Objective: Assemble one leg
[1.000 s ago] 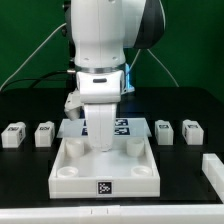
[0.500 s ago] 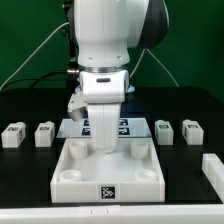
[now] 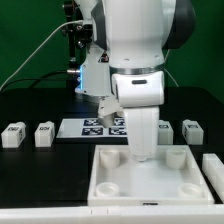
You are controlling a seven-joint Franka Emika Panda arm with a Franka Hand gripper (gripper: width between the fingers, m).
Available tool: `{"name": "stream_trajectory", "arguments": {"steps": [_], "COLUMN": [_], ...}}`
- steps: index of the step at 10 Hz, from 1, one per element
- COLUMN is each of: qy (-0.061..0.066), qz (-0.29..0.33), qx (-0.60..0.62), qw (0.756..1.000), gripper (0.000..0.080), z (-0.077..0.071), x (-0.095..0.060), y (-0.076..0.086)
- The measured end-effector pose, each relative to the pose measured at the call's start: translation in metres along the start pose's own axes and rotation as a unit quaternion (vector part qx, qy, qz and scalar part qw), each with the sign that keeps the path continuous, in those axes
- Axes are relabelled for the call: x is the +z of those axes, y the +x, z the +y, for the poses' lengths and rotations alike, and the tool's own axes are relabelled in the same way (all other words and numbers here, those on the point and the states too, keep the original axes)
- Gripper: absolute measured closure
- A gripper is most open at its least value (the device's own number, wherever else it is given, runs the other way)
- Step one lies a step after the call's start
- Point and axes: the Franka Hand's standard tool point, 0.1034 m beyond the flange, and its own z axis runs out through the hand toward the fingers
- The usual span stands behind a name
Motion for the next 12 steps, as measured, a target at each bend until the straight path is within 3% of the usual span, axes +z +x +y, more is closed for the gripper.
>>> {"name": "stream_trajectory", "arguments": {"steps": [2,7,8,9,11,12], "qy": [0.0,0.001,0.001,0.001,0.001,0.001], "qz": [0.005,0.005,0.005,0.005,0.005,0.005], "qx": [-0.003,-0.003,-0.002,-0.002,-0.001,-0.001], "qw": [1.0,1.0,1.0,1.0,1.0,1.0], "gripper": [0.0742,0.0743,0.0665,0.0665,0.0391,0.0391], "z": [0.006,0.006,0.006,0.006,0.006,0.006], "x": [0.006,0.009,0.009,0.009,0.009,0.009], "y": [0.011,0.017,0.017,0.016,0.016,0.016]}}
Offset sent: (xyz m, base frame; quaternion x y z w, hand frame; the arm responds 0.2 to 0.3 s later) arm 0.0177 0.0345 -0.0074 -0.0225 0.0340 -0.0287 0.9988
